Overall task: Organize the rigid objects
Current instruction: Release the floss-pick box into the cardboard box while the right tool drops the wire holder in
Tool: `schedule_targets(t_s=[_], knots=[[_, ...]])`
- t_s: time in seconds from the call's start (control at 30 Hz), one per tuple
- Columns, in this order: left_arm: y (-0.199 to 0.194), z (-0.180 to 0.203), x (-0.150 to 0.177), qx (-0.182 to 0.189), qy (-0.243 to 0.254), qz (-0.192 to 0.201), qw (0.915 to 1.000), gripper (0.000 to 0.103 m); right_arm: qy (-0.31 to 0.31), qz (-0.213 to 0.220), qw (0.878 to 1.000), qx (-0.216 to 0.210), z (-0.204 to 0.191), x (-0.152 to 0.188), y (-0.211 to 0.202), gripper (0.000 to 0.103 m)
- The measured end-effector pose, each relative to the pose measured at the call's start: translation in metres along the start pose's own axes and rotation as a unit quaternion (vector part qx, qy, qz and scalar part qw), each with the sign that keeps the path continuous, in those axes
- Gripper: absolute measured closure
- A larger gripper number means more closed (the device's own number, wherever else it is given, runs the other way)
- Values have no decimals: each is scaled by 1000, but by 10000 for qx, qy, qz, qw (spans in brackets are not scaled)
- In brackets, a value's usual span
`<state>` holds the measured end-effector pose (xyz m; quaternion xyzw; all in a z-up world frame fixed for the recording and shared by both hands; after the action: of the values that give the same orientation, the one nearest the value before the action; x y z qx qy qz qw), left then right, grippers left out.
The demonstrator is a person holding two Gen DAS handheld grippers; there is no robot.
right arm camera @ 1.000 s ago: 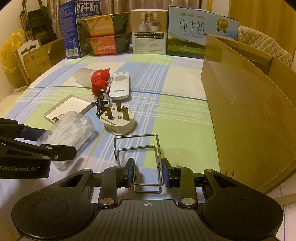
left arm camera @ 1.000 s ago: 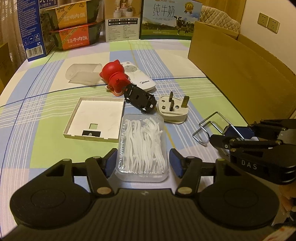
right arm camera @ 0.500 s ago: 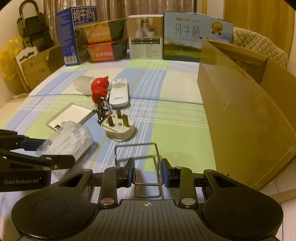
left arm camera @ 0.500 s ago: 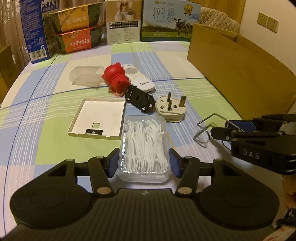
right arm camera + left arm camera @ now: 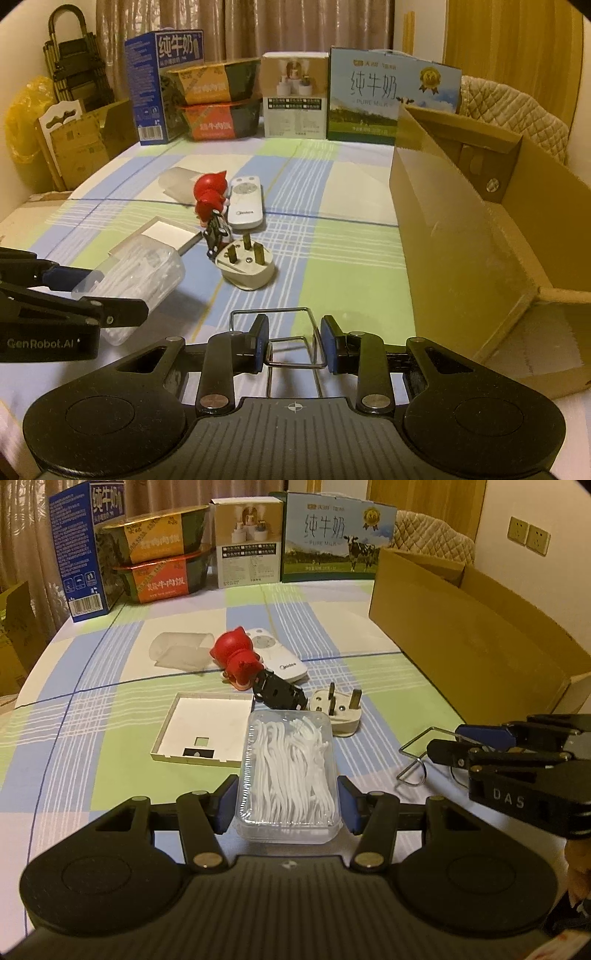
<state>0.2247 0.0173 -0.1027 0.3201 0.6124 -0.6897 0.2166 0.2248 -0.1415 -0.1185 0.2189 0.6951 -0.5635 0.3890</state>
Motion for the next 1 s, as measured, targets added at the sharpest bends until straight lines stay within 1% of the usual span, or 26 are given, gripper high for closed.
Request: schedule_targets(t_s=[0.33,0.53,0.67,0.8,0.9,1.0], knots=[[-39,10,-20,-62,-150,265,9995,52,-95,382,9992,-37,-7,-27,-37,76],[-62,30,-43,0,-47,452,9990,52,4,722,9974,-17,8,-57,-72,76],[-71,55,-64,158,111,588,9981,52,175,964,9952,66,33,-81,-99,76],[-75,86,-86,415,220,711,9964,52,293,1137,9926,302,70,-99,-121,76],[-72,113,-103,617,331,773,9945,52,330,1182,9909,553,102,-106,-131,76],[-64,139,-117,798,428,783,9928,52,447,1173,9889,788,136,-106,-134,76]])
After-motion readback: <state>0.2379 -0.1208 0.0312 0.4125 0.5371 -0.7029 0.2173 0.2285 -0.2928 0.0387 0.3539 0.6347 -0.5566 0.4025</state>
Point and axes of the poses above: each gripper's, at about its wrist camera, not at the fingertips, and y roughly the way its jaws point, z to its right, x to its underside, the point moved 6 cm from there along y, roughly the way its jaws point, and after that the axes turned 2 degrees about z, right-handed, at the moved point
